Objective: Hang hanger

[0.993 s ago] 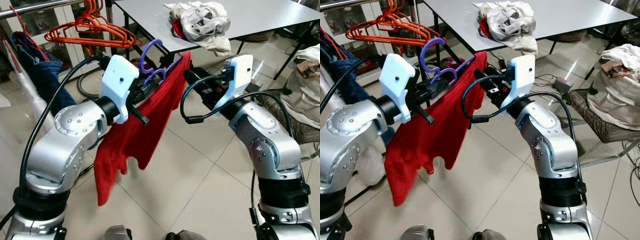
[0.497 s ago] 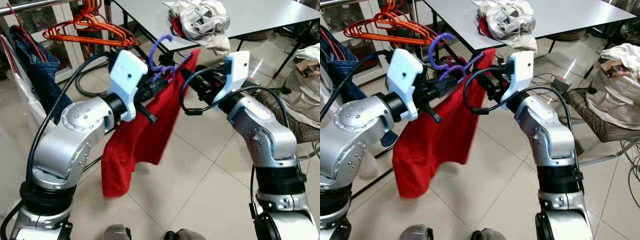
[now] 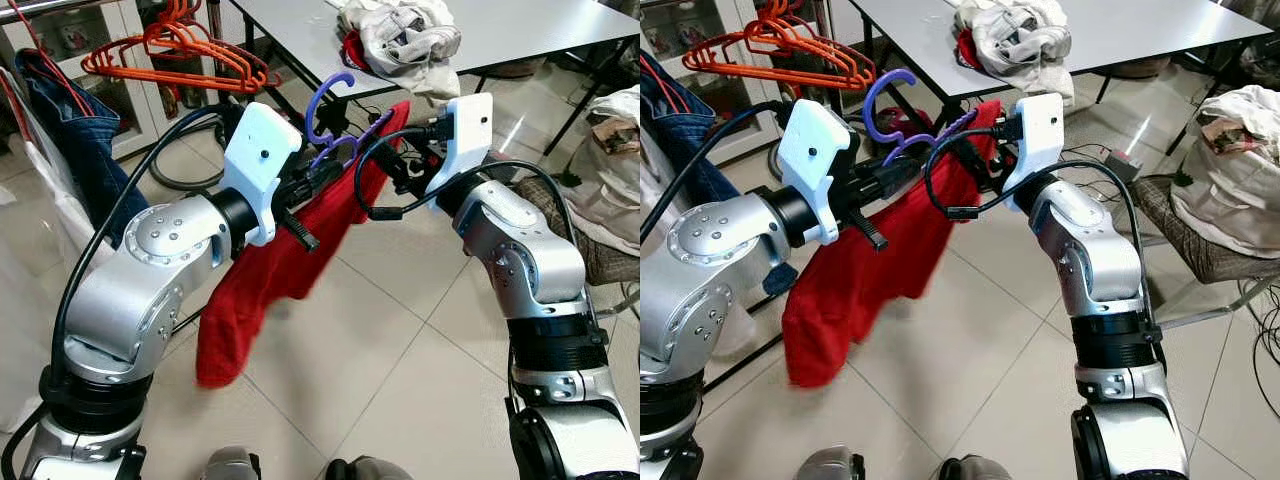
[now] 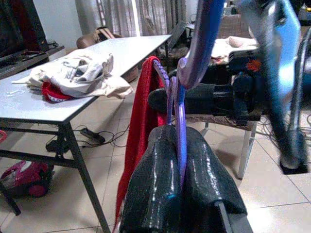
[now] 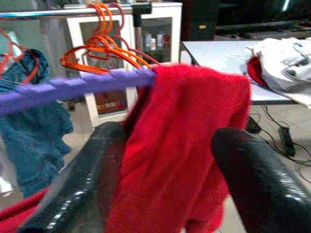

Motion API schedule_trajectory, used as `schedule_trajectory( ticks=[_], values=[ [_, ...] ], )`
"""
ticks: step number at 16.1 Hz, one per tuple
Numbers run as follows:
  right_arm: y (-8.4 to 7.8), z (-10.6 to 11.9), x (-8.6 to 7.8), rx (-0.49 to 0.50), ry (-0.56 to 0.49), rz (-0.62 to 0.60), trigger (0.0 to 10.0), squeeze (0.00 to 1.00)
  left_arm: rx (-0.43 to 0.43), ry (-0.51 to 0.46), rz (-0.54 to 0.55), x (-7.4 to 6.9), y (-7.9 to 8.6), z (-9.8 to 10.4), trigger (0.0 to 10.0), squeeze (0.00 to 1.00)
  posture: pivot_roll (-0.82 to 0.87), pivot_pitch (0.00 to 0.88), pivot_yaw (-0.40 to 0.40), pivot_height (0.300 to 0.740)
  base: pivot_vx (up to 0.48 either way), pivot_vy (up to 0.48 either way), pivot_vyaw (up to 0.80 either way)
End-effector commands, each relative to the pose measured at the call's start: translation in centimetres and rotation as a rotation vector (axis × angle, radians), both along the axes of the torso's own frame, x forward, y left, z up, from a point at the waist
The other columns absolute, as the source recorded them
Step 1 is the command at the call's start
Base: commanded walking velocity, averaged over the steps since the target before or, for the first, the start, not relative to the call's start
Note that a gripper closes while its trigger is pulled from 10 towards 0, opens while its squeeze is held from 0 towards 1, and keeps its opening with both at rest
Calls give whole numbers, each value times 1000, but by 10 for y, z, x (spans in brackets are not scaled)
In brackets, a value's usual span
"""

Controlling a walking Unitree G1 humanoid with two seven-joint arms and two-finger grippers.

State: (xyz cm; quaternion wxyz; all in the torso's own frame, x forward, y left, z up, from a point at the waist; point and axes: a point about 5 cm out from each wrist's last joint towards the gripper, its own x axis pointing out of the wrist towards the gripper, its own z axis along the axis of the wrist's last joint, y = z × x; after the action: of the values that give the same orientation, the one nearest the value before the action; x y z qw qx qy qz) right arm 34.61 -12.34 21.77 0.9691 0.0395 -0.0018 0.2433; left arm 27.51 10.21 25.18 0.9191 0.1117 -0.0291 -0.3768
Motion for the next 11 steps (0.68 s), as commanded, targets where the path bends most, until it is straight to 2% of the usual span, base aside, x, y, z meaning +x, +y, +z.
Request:
schedule_trajectory(
  ticks=[1,2,3,11],
  values=[
    [-8,5,3,4,-21,-41,2980,0,-5,-48,-43,-5,-5,12,10000,0,1,60,-92,740,0,0,0],
    [-10,5,3,4,-19,-49,627,0,-6,-48,-41,-5,-5,12,10000,0,-1,56,-90,740,0,0,0],
    [-12,4,4,1,-14,-53,78,0,-6,-49,-43,-5,-5,12,10000,0,-1,56,-90,740,0,0,0],
    [-14,2,5,2,-14,-33,0,0,5,-46,-100,-11,-9,13,10000,0,2,50,-92,740,0,0,0]
  ],
)
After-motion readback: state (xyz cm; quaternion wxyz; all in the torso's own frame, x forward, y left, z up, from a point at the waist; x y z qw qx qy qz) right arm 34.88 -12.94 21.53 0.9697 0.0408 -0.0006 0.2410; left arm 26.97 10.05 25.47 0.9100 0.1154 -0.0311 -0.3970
